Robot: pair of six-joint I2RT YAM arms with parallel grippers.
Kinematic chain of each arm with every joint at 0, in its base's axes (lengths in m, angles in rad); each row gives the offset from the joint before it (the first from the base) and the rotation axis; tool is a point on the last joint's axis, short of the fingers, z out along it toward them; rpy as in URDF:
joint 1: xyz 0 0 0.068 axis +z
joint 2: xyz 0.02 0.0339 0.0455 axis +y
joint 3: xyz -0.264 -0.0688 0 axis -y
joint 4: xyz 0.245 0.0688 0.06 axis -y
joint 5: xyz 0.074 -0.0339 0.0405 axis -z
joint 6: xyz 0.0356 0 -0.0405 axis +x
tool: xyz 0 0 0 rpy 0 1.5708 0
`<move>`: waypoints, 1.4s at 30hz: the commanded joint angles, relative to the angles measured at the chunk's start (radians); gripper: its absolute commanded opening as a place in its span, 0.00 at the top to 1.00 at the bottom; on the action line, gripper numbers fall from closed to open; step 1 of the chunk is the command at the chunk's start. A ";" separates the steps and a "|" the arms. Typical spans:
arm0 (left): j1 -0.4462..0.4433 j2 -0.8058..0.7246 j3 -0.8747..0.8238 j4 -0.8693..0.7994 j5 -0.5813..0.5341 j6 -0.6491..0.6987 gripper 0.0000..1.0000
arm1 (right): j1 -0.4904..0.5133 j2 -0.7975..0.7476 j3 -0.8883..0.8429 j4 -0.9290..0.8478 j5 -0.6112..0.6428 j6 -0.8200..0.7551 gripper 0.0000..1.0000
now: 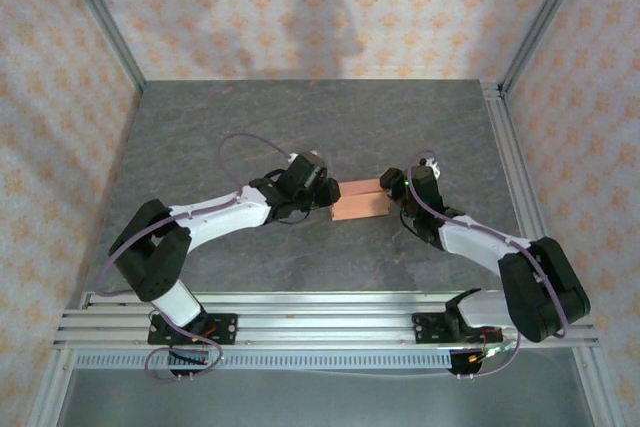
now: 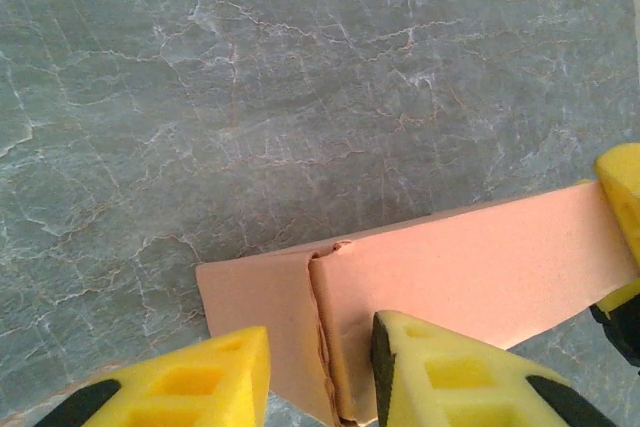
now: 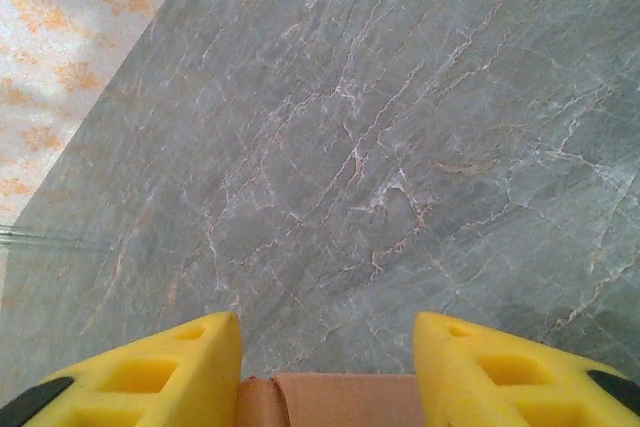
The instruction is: Fold the paper box
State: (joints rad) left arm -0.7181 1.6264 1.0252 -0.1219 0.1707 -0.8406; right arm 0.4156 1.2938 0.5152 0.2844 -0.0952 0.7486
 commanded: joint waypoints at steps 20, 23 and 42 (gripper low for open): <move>0.009 0.094 -0.057 -0.166 -0.023 0.041 0.72 | 0.007 -0.090 -0.015 -0.207 -0.145 -0.173 0.59; 0.010 0.082 -0.059 -0.173 -0.028 0.043 0.72 | 0.008 -0.090 -0.025 -0.214 -0.147 -0.160 0.68; 0.006 0.061 -0.098 -0.170 -0.028 0.040 0.72 | -0.010 -0.123 0.061 -0.276 -0.057 -0.091 0.48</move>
State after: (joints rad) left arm -0.7071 1.6341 1.0039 -0.0650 0.1688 -0.8291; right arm 0.4152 1.1454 0.5442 0.0574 -0.1818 0.6292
